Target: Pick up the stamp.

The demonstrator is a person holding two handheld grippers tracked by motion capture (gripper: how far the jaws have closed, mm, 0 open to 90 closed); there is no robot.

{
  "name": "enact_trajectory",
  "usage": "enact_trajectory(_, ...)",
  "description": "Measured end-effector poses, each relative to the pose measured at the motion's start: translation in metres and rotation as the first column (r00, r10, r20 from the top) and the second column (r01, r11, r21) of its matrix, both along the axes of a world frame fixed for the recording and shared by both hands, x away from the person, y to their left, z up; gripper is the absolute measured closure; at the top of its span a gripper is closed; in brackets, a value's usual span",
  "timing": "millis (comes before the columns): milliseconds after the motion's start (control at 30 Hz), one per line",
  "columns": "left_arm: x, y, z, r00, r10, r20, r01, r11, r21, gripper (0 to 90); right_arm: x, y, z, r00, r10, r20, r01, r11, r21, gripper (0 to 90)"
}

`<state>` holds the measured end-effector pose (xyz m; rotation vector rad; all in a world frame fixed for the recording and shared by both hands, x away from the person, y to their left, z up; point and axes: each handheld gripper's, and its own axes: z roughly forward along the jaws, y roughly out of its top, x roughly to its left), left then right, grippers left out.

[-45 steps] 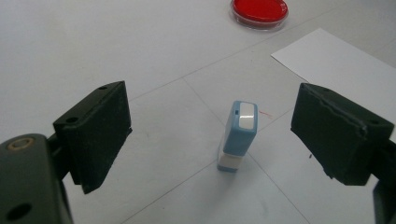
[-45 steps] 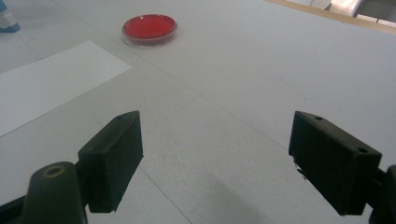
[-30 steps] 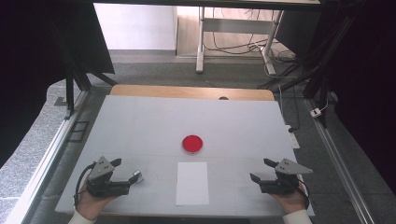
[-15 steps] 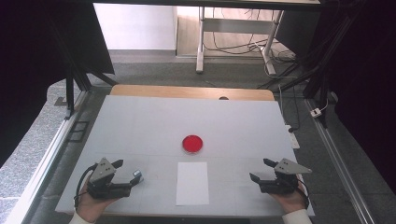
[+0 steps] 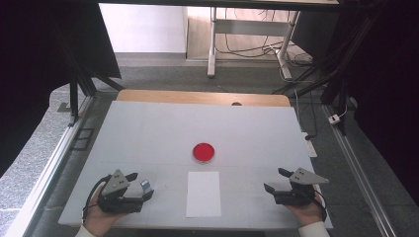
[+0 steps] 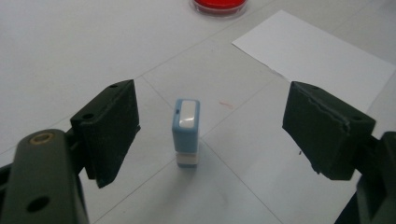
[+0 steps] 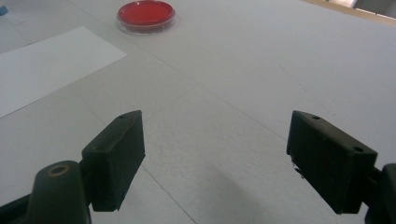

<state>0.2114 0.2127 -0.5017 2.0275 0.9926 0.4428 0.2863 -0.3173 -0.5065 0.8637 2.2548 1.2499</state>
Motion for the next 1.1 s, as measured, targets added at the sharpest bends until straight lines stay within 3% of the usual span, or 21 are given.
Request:
enact_trajectory(167,0.004,0.0,-0.005,0.9997,0.016,-0.018,-0.016,0.9997,0.02,22.8,-0.001,0.0,0.0,1.0,0.001,-0.002,-0.001,1.0,-0.006,19.1)
enact_trajectory(333,0.007,0.001,-0.009,0.9992,0.027,-0.028,-0.026,0.9992,0.03,34.9,-0.001,0.0,-0.001,1.0,0.003,-0.006,-0.003,1.0,-0.007,19.3)
enact_trajectory(700,0.011,0.0,-0.014,0.9991,0.027,-0.032,-0.025,0.9984,0.051,50.9,-0.001,-0.001,-0.002,1.0,0.006,-0.005,-0.006,1.0,-0.01,19.4)
enact_trajectory(1100,0.013,0.001,-0.016,0.9994,0.006,-0.033,-0.004,0.9985,0.054,59.4,-0.001,0.0,-0.002,1.0,0.008,-0.006,-0.008,1.0,-0.013,19.4)
